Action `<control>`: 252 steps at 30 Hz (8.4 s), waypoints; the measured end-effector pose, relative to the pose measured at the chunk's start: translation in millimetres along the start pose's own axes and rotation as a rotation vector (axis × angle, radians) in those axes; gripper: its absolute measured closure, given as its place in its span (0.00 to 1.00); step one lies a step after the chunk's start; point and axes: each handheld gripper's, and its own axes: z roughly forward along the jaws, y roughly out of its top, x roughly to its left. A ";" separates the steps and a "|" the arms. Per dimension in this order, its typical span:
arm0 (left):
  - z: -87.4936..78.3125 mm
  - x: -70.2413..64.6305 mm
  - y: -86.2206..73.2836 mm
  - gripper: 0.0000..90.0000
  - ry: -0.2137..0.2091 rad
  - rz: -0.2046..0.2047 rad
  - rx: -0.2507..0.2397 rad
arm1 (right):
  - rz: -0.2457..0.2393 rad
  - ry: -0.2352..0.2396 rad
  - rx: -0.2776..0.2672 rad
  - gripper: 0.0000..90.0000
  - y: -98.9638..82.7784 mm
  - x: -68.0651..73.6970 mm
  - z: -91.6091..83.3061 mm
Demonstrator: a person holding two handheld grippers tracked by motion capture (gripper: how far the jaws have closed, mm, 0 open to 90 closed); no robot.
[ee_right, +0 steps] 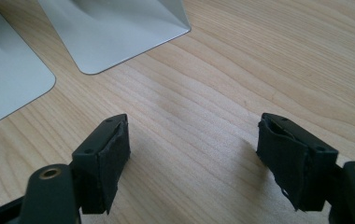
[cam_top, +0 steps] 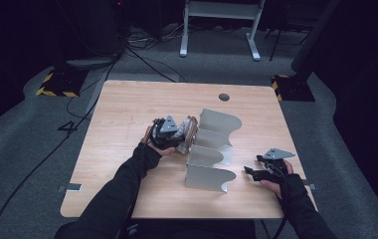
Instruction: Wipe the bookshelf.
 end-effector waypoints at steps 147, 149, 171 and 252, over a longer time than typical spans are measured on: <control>15.8 14.7 66.1 0.73 0.050 0.004 -0.082 | 0.006 0.011 0.003 0.29 1.0 -1.1 1.5; 24.5 15.1 60.1 0.73 0.046 -0.006 -0.055 | 0.002 0.011 0.003 0.29 1.0 -1.2 1.6; -13.5 -3.1 36.5 0.74 -0.066 0.070 -0.022 | -0.003 0.018 0.003 0.29 0.7 -0.8 1.3; -108.6 -85.2 0.6 0.74 -0.126 0.171 -0.099 | -0.001 0.020 0.004 0.28 0.7 -0.3 1.3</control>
